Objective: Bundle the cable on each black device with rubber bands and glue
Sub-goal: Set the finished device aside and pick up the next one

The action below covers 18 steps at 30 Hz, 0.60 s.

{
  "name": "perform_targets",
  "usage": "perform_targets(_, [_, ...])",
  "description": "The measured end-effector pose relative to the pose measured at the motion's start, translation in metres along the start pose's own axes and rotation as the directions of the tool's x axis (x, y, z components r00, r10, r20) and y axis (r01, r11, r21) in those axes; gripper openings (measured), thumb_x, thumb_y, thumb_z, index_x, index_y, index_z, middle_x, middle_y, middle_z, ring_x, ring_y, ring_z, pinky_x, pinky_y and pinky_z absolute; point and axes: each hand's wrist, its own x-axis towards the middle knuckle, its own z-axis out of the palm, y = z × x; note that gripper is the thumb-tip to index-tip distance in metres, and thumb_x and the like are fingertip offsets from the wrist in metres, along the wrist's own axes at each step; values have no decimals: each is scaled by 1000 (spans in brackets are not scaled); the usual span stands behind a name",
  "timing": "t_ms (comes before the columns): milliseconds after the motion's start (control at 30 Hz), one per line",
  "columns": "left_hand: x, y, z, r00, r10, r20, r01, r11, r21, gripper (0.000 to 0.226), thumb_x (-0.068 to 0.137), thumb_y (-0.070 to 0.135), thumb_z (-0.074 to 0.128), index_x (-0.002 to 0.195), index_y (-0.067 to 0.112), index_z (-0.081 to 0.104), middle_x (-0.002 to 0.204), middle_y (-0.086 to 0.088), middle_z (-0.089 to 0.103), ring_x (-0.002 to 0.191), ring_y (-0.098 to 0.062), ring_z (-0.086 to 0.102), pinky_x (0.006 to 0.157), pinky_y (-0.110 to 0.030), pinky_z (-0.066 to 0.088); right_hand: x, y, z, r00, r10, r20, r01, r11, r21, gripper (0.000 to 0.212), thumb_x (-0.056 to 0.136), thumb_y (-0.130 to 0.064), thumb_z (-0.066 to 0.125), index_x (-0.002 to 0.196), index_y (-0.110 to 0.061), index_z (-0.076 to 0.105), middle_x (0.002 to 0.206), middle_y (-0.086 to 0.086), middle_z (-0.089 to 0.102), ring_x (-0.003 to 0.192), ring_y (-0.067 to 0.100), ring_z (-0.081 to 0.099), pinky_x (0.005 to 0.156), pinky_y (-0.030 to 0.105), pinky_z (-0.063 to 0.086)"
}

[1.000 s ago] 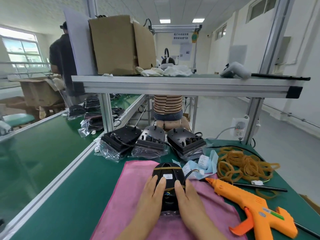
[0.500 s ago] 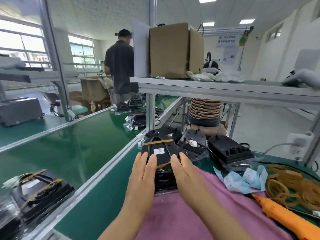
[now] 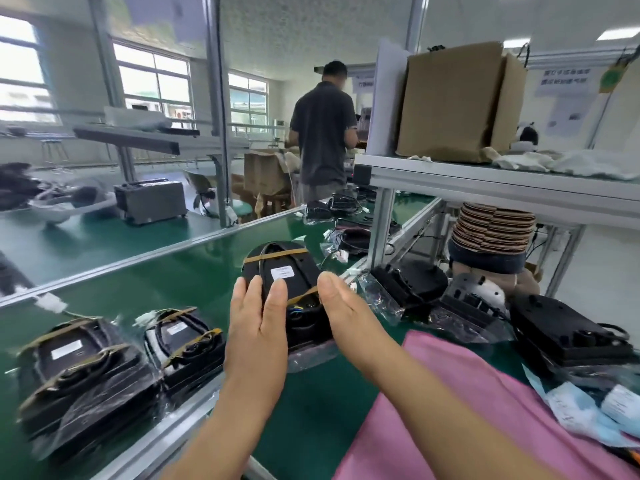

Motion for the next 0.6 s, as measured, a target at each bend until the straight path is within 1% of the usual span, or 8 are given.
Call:
perform_targets(67, [8, -5, -13, 999, 6, -50, -4, 999, 32, 79, 88, 72, 30, 152, 27, 33, 163, 14, 15, 138, 13, 11, 106, -19, 9, 9, -7, 13, 999, -14, 34, 13, 999, 33, 54, 99, -61, 27, 133, -26, 49, 126, -20, 54, 112, -11, 46, 97, 10, 30])
perform_targets(100, [11, -8, -20, 997, 5, -73, -1, 999, 50, 77, 89, 71, 30, 152, 25, 35, 163, 13, 16, 141, 10, 11, 106, -19, 9, 14, -11, 20, 998, -18, 58, 16, 999, 32, 57, 100, -60, 27, 143, -26, 44, 132, -24, 50, 112, -18, 41, 93, 3, 25])
perform_targets(133, [14, -9, -27, 995, 4, -97, 3, 998, 65, 77, 89, 70, 29, 151, 24, 35, 163, 12, 16, 143, 7, 11, 106, -19, 10, 19, -15, 27, 996, -16, 86, 14, 1000, 23, 61, 100, -60, 26, 148, -26, 37, 141, -22, 46, 116, -17, 37, 93, 3, 21])
perform_targets(200, [18, -13, -41, 989, -10, -148, 22, 996, 82, 81, 86, 70, 26, 153, 25, 32, 163, 13, 15, 144, 5, 11, 105, -20, 9, 29, -22, 43, 989, -16, 144, 15, 1000, 9, 64, 99, -61, 26, 152, -26, 32, 153, -13, 37, 126, -8, 31, 99, 11, 17])
perform_targets(333, [27, -24, -68, 972, -26, -234, 57, 990, 126, 85, 84, 71, 25, 153, 22, 31, 164, 10, 15, 147, -2, 11, 105, -23, 11, 50, -32, 76, 972, -27, 234, 23, 1000, 18, 63, 100, -61, 26, 151, -26, 34, 153, -10, 38, 127, -5, 34, 98, 11, 21])
perform_targets(433, [34, -34, -84, 961, -31, -275, 81, 982, 173, 76, 95, 67, 27, 153, 19, 31, 164, 6, 15, 149, -5, 11, 105, -24, 12, 65, -33, 100, 958, 3, 288, -8, 1000, 19, 67, 98, -65, 26, 151, -25, 36, 154, -5, 40, 140, 11, 35, 115, 31, 25])
perform_targets(500, [39, -42, -92, 958, -53, -283, 113, 973, 200, 69, 99, 61, 27, 153, 17, 32, 164, 4, 14, 149, -8, 11, 106, -25, 13, 75, -33, 114, 945, 43, 324, -48, 999, 10, 66, 97, -64, 26, 149, -24, 38, 156, -4, 36, 140, 15, 36, 115, 33, 25])
perform_targets(600, [47, -51, -94, 957, -92, -277, 166, 952, 258, 69, 100, 57, 27, 144, 6, 40, 163, -7, 18, 150, -16, 13, 116, -41, 19, 90, -30, 129, 933, 128, 336, -133, 991, -8, 63, 98, -62, 25, 140, -22, 49, 155, 1, 23, 134, 22, 37, 114, 38, 27])
